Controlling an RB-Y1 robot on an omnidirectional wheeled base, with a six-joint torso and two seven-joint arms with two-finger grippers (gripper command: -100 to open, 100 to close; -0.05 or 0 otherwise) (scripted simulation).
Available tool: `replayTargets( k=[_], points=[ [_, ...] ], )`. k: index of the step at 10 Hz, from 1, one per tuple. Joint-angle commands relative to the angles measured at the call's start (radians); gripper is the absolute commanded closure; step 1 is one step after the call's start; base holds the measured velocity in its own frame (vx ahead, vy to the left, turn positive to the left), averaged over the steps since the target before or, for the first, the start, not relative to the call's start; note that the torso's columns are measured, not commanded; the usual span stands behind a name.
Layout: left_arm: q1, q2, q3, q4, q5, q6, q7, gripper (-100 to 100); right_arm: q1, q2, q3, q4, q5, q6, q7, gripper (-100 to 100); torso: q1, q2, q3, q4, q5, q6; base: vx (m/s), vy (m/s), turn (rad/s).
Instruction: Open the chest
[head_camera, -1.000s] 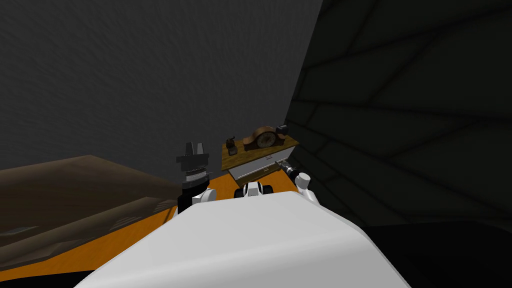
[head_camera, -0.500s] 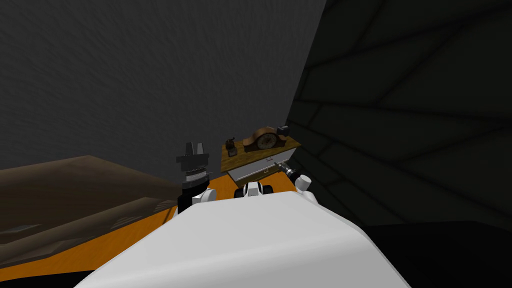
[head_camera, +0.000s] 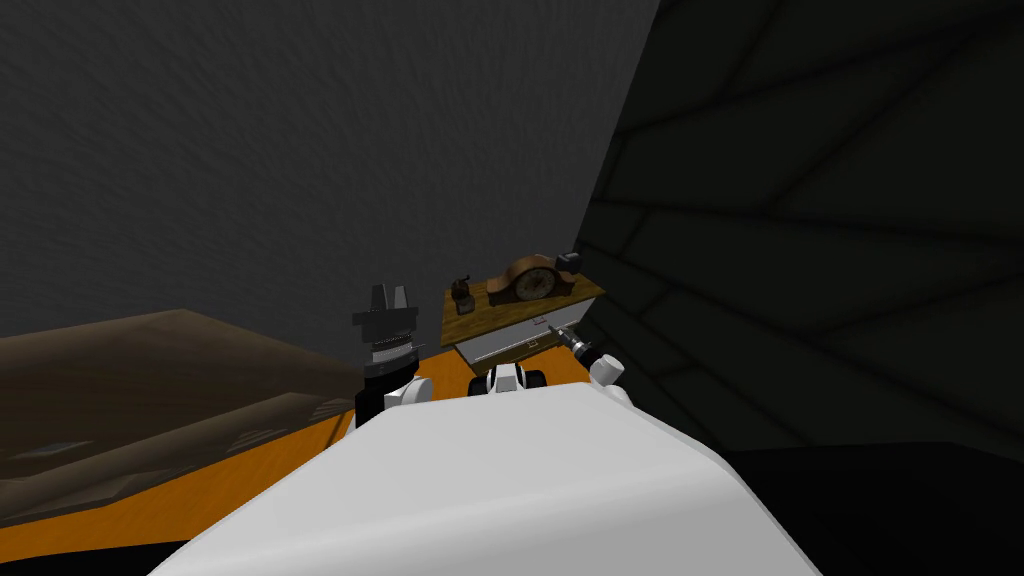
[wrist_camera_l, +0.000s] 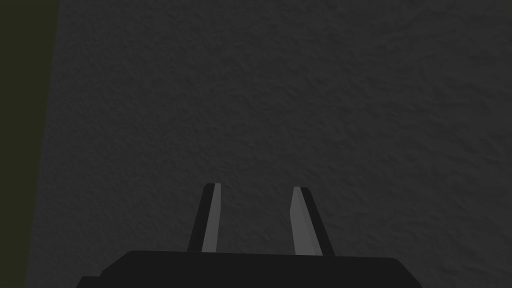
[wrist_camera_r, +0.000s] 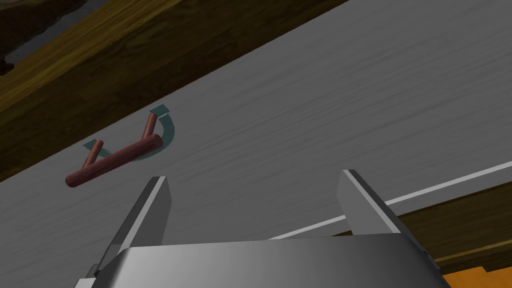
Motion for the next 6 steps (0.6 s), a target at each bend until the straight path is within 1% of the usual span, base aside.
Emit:
replayTargets(
  k=[1,2,3,4,5,6],
  points=[
    [0.0,0.0,0.0,0.0,0.0,0.0,0.0,0,-0.009,0.008,-0.013,0.06,-0.079,0.059,0.015,-100,0.0,0.0,0.0,0.0,0.0,0.0,0.009,-0.012,0.034],
    [0.0,0.0,0.0,0.0,0.0,0.0,0.0,0,-0.014,0.016,-0.023,0.101,-0.11,0.098,0.025,-100,0.0,0.0,0.0,0.0,0.0,0.0,0.011,-0.015,0.042],
    [0.0,0.0,0.0,0.0,0.0,0.0,0.0,0,-0.014,0.016,-0.023,0.104,-0.135,0.105,0.025,-100,0.0,-0.001,0.0,0.0,0.0,0.0,0.008,-0.012,0.033],
    [0.0,0.0,0.0,0.0,0.0,0.0,0.0,0,-0.018,0.024,-0.033,0.145,-0.168,0.144,0.036,-100,0.0,-0.001,0.0,0.0,0.0,0.0,0.013,-0.019,0.053],
    [0.0,0.0,0.0,0.0,0.0,0.0,0.0,0,-0.018,0.024,-0.033,0.145,-0.186,0.149,0.036,-100,0.0,-0.001,-0.001,0.0,0.0,0.0,0.006,-0.008,0.023],
    [0.0,0.0,0.0,0.0,0.0,0.0,0.0,0,-0.021,0.034,-0.041,0.184,-0.222,0.189,0.046,-100,0.0,-0.001,0.0,0.0,0.0,0.0,0.005,-0.006,0.019]
  ],
)
